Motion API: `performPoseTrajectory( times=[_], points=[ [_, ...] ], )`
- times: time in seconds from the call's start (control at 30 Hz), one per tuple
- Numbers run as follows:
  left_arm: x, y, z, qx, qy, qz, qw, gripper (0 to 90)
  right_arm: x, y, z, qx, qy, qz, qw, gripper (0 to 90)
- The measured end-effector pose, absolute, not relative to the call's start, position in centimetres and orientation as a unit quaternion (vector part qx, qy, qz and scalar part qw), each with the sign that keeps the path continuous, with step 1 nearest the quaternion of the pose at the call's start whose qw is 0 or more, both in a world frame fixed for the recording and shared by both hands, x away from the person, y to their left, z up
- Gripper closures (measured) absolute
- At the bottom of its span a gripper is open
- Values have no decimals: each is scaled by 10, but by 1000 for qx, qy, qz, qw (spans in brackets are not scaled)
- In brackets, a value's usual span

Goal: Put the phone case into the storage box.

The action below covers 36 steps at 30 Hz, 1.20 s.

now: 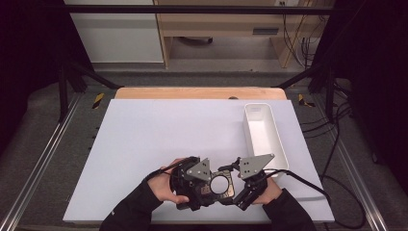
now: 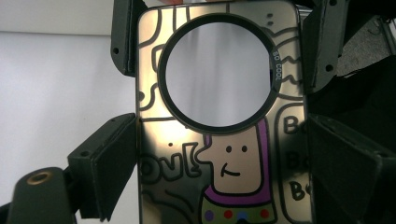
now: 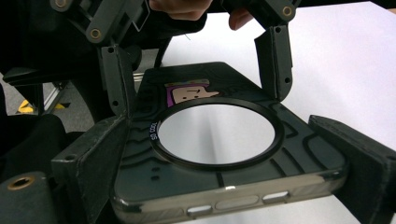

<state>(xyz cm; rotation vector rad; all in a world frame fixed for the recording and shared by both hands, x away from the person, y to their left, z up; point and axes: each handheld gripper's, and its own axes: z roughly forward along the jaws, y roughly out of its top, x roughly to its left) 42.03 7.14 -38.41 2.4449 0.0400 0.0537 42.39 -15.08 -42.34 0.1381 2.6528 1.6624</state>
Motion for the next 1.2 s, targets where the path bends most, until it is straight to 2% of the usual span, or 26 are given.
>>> performPoseTrajectory(
  times=[1.2],
  points=[
    [419,71,-392,942,-4,25,335,112,423,-153,-422,34,853,521,-10,125]
  ],
)
